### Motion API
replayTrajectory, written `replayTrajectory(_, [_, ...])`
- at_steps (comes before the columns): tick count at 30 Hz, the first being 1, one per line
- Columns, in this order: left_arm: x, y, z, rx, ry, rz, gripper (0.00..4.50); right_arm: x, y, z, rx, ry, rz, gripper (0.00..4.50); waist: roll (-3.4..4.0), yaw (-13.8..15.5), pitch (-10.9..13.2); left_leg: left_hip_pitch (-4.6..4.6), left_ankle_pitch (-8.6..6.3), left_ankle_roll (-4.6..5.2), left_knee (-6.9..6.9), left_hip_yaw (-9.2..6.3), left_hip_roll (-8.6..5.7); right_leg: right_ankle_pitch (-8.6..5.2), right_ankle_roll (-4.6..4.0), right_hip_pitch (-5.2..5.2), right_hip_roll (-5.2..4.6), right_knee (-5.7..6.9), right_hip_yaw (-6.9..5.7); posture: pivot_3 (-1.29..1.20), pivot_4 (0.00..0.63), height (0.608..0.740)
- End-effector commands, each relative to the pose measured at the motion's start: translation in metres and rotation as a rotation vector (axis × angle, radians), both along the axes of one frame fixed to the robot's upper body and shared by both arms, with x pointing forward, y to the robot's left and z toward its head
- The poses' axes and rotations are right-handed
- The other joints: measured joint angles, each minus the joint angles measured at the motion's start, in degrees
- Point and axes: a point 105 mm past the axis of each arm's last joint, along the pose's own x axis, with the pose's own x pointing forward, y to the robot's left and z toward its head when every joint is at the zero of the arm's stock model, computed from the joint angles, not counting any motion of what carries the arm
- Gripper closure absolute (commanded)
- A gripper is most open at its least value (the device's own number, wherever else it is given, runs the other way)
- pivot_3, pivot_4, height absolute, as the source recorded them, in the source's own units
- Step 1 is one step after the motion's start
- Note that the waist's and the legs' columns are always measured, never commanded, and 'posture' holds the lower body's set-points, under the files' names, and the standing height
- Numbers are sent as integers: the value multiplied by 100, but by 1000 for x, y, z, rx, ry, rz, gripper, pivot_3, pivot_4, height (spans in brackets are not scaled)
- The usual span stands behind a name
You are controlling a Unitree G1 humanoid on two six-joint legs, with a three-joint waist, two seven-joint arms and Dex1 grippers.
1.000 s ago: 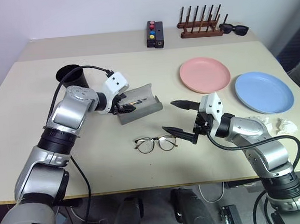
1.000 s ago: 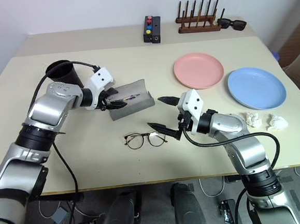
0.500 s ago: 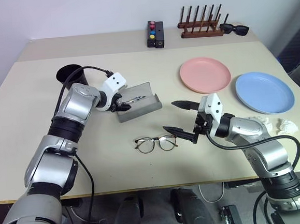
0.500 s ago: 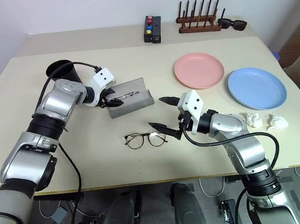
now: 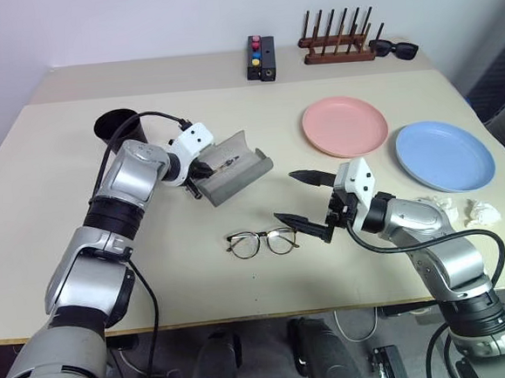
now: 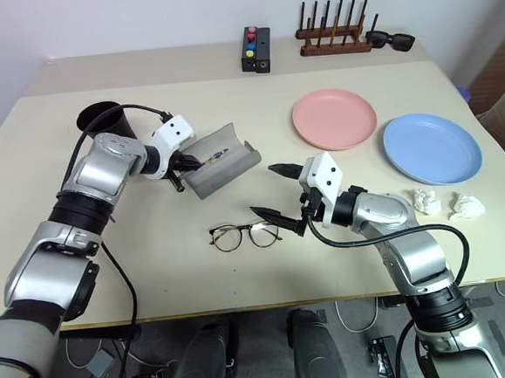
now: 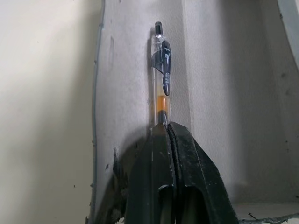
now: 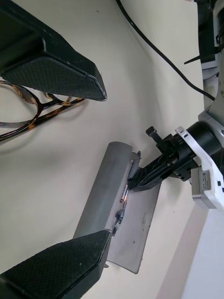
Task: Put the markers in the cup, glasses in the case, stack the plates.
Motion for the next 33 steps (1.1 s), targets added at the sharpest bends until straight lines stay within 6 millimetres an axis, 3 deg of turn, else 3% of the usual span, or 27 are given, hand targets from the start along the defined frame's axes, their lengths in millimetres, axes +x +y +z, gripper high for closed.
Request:
replayTrajectory(1, [1, -4, 18, -42, -51, -6, 4427, -2, 4, 8, 15, -36, 14, 0, 0, 0, 0, 0, 0, 0, 0, 0, 0, 0, 0, 0, 0, 0, 0, 0, 150, 735])
replayTrajectory(12, [-5, -16, 56, -188, -111, -36, 4427, -2, 5, 7, 16, -32, 19, 0, 0, -4, 0, 0, 0, 0, 0, -2, 0, 0, 0, -1, 0, 7, 0, 0, 150, 735])
replayTrajectory(21, [-11, -20, 52, -173, -94, -51, 4427, -1, 6, 8, 13, -33, 25, 0, 0, -3, 0, 1, 0, 0, 1, -2, 0, 0, 0, -2, 0, 10, 0, 0, 150, 735])
replayTrajectory(24, [-14, -22, 47, -147, -86, -61, 3565, -1, 5, 8, 11, -33, 26, 0, 0, -5, 0, 1, 0, 0, 1, -2, 0, 0, 0, -1, 0, 11, 0, 0, 150, 735])
replayTrajectory(29, [-11, -15, 35, -57, -81, -26, 1112, 0, 5, 9, 13, -35, 25, 0, 0, -2, 0, 2, 0, 0, 2, -3, -1, 0, 0, -2, 0, 12, 0, 0, 150, 735])
replayTrajectory(33, [-8, -8, 28, -9, -72, 2, 1112, 1, 6, 9, 15, -36, 24, 0, 0, -3, 0, 2, 0, 0, 2, -2, -1, 0, 0, -2, 0, 12, 0, 0, 150, 735])
